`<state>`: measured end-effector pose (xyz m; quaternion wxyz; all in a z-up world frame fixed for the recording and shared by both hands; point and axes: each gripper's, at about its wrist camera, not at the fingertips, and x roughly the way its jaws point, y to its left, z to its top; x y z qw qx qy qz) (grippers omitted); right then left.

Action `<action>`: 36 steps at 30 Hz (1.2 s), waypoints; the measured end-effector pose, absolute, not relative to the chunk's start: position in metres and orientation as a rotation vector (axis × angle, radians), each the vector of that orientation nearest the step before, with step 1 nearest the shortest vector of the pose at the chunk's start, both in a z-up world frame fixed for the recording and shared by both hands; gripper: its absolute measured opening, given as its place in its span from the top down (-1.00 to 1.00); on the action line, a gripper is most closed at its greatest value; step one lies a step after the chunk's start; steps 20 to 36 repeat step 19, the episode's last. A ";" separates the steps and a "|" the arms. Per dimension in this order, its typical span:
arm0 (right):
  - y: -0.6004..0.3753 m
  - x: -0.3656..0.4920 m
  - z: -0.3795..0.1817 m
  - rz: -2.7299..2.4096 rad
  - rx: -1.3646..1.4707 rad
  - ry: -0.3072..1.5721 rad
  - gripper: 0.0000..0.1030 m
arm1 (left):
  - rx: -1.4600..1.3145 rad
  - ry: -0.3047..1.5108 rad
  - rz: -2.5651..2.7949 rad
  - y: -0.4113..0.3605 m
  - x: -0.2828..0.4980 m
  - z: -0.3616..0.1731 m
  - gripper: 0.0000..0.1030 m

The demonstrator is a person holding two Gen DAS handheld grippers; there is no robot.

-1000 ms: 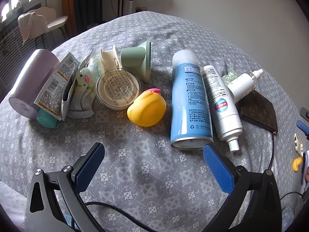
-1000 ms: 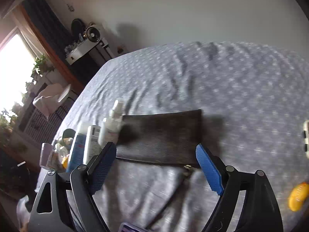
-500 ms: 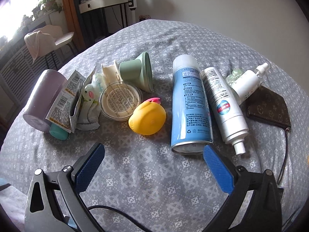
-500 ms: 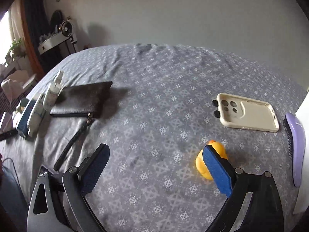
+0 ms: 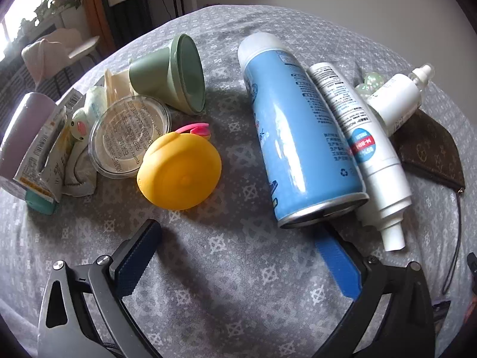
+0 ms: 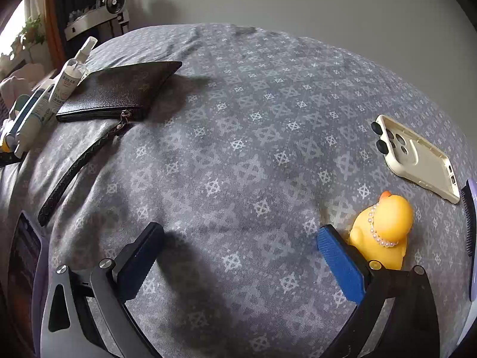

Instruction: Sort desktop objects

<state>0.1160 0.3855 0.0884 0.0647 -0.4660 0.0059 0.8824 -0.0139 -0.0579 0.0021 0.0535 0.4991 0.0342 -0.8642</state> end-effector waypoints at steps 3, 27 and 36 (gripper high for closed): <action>0.385 0.116 0.089 2.664 -1.405 0.018 -1.00 | 1.522 0.056 -2.606 -0.054 -0.015 0.001 -0.99; 0.386 0.115 0.088 2.663 -1.402 0.015 -1.00 | 1.506 0.057 -2.614 -0.050 -0.015 0.000 -0.99; 0.386 0.115 0.088 2.663 -1.402 0.015 -1.00 | 1.506 0.057 -2.614 -0.050 -0.015 0.000 -0.99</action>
